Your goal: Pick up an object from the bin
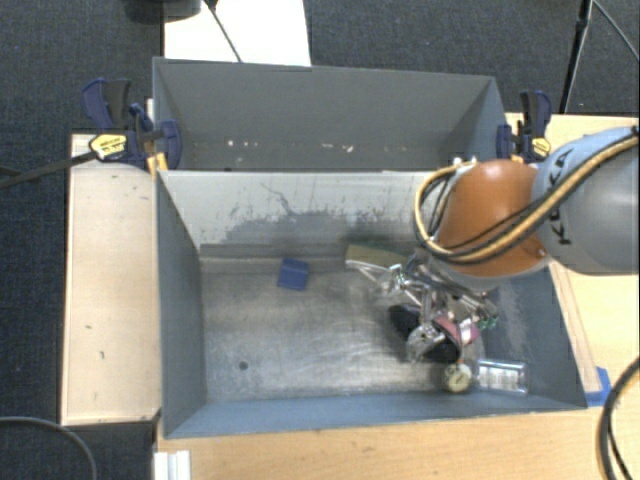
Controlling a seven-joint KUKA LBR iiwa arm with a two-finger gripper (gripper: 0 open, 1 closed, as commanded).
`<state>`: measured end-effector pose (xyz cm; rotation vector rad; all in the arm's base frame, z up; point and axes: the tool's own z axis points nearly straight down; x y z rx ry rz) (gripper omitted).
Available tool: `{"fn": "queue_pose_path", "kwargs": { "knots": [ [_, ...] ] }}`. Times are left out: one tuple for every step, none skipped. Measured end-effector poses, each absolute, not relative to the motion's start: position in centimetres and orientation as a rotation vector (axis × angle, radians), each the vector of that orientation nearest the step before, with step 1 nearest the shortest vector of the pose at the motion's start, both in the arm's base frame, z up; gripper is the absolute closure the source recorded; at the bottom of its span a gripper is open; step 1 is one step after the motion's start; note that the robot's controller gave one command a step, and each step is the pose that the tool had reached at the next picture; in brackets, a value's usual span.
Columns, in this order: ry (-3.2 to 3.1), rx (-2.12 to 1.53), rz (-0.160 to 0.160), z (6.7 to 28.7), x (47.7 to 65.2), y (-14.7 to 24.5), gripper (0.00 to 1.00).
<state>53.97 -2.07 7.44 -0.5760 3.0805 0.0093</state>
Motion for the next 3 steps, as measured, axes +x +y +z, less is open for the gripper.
{"fn": "queue_pose_path", "kwargs": {
  "knots": [
    [3.072,-0.57,0.001,7.6,54.2,-2.2,1.0],
    [3.082,-0.571,-0.001,7.3,53.9,-2.4,0.0],
    [2.995,-0.94,0.003,8.7,50.9,-7.3,0.0]
  ]
}}
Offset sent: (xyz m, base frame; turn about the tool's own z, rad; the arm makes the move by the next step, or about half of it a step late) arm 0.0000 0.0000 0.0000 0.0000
